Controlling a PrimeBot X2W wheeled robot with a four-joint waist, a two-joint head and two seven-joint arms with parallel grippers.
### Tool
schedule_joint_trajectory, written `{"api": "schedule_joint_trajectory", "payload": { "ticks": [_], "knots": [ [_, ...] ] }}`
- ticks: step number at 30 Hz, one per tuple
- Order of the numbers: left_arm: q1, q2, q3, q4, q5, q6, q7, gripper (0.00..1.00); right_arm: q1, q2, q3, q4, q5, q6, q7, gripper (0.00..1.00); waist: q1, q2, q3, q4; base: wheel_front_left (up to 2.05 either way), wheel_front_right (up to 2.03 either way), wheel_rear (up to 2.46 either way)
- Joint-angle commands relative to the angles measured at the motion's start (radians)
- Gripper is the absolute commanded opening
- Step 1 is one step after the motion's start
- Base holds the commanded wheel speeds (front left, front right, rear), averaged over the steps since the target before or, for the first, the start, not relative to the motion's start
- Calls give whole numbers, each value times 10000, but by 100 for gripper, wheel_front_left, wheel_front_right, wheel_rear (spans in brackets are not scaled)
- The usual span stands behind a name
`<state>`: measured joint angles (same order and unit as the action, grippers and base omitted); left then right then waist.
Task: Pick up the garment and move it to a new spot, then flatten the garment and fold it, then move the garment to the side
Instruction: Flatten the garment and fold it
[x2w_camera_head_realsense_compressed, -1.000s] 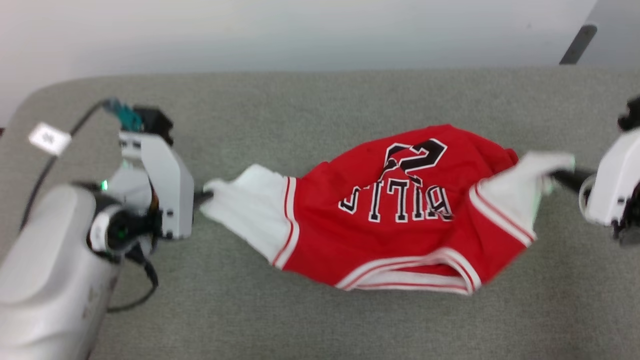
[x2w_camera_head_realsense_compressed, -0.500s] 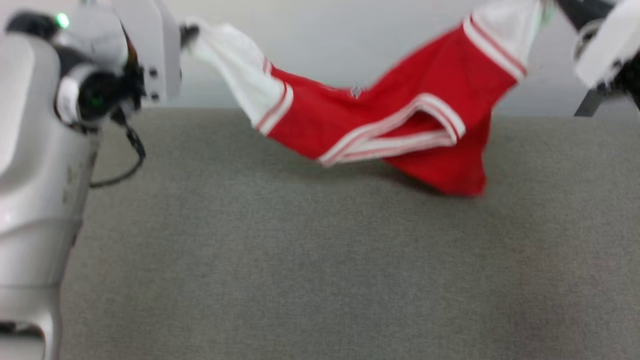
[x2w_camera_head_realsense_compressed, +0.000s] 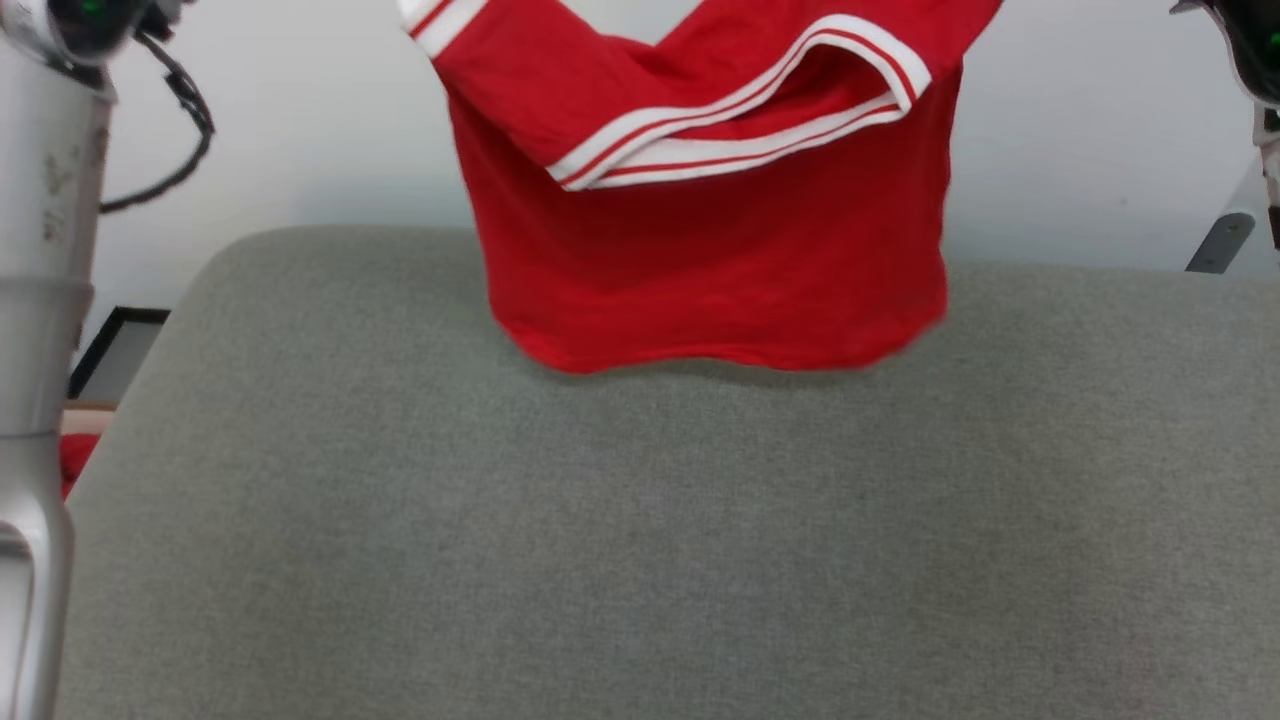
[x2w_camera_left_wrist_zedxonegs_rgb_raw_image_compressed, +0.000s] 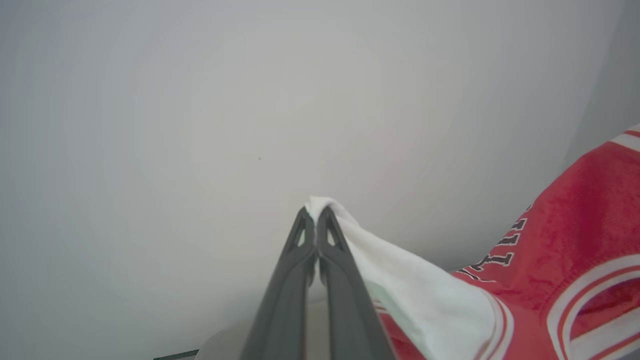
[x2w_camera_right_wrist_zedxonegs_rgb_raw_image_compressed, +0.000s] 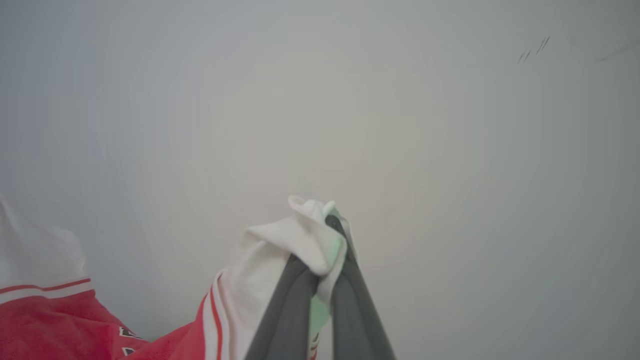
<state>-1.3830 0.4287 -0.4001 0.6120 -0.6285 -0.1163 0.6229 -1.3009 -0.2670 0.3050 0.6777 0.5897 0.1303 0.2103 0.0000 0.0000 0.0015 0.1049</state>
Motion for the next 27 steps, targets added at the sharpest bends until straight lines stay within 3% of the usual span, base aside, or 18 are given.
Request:
{"api": "schedule_joint_trajectory", "payload": {
  "ticks": [1, 9, 14, 20, 22, 24, 27],
  "knots": [
    [-199, 7, -46, 112, 11, -72, -93, 0, -272, -28, 113, 138, 111, 5, -130, 0, 0, 0, 151, 63, 0, 0, 0],
    [-831, 43, -134, 373, -117, -127, -479, 0, -1172, -292, 360, 921, 13, 5, -506, 0, 0, 0, 1465, 129, 0, 0, 0],
    [-1470, -138, -196, 654, 52, -145, -1253, 0, -2330, -480, 300, 1853, -1065, 5, -1336, 0, 0, 0, 3092, 75, 0, 0, 0],
    [-2920, -759, 65, 1053, 434, -73, -3939, 0, -4117, -804, -397, 2778, -3857, 3, -4401, 0, 0, 0, 4935, 261, 0, 0, 0],
    [-3459, -941, 260, 1146, 477, -84, -5030, 0, -4584, -837, -827, 2647, -4797, 3, -4686, 0, 0, 0, 5506, 379, 0, 0, 0],
    [-3907, -1135, 449, 1262, 360, -108, -5988, 0, -4912, -907, -1315, 1758, -5871, 3, -4750, 0, 0, 0, 6079, 525, 0, 0, 0],
    [-3962, -1286, 379, 1526, 245, -152, -6983, 0, -4180, -831, -2028, 488, -7030, 0, -4734, 0, 0, 0, 6708, 744, 0, 0, 0]
  ]
}}
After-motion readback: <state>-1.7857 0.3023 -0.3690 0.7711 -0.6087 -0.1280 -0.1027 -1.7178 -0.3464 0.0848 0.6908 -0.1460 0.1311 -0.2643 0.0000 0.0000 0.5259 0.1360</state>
